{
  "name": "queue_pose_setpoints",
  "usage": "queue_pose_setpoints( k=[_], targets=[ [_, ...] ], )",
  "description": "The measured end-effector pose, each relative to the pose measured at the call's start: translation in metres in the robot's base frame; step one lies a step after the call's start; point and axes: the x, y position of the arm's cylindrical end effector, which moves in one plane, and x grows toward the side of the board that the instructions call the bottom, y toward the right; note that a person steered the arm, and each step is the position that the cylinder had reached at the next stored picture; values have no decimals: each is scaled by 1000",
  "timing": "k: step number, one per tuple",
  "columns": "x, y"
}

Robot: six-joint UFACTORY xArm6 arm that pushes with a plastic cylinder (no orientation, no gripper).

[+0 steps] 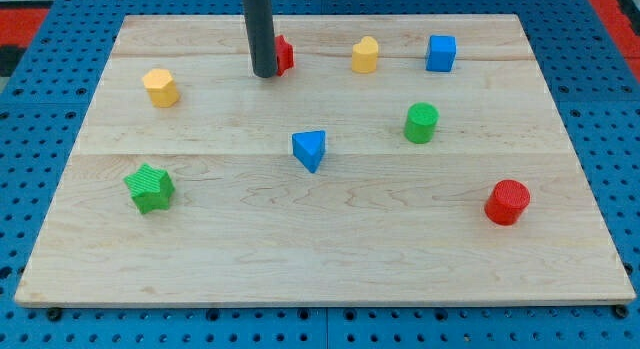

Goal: Slide the red star towards the yellow heart

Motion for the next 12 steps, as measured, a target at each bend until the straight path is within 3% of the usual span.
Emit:
queue_pose_setpoints(
  k=[3, 8, 12],
  targets=[
    [-8, -42],
    [-38, -37],
    [-32, -36]
  ],
)
